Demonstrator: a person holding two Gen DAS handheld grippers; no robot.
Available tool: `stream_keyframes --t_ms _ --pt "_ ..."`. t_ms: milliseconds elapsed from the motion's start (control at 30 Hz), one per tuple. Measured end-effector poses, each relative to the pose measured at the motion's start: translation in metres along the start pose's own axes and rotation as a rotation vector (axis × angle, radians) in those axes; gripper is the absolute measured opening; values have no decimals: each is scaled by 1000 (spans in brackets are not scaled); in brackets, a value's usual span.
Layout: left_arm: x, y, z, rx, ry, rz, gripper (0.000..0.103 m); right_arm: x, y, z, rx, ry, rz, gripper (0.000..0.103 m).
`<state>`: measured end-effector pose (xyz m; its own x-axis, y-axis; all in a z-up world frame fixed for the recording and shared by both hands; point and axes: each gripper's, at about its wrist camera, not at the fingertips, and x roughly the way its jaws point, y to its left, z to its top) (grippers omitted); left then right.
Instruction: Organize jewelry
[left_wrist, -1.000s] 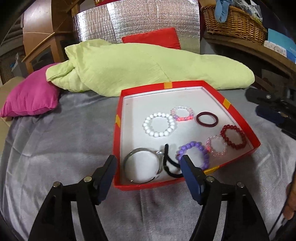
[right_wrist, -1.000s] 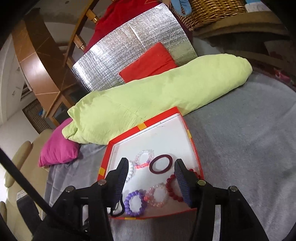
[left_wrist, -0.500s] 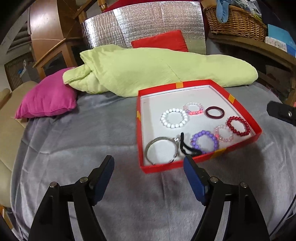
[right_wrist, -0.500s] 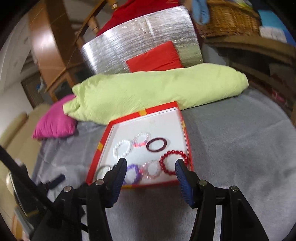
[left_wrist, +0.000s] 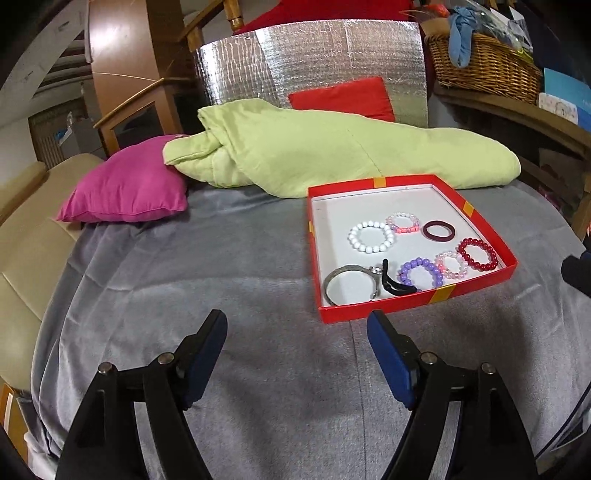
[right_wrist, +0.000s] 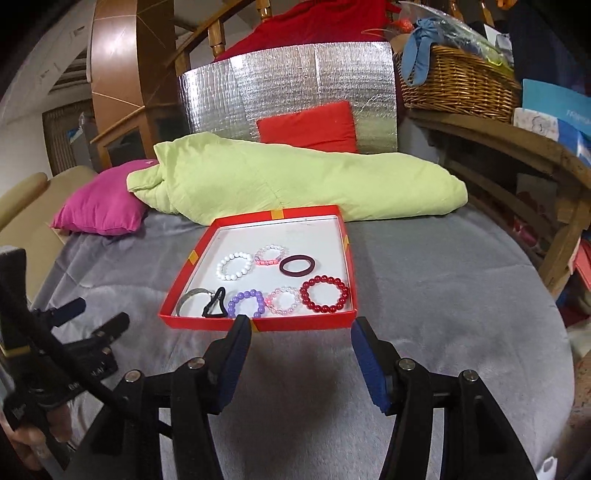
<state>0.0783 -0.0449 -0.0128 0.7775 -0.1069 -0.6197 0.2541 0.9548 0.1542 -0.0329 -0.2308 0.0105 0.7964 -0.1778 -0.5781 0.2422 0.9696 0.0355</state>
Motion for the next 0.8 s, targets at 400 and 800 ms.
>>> stream_keyframes --t_ms 400,800 --pt "-18 15 -8 -20 -20 8 79 1 20 -3 -25 3 -17 61" --pt "-24 25 -10 -46 -22 4 79 17 24 -5 7 41 -14 61"
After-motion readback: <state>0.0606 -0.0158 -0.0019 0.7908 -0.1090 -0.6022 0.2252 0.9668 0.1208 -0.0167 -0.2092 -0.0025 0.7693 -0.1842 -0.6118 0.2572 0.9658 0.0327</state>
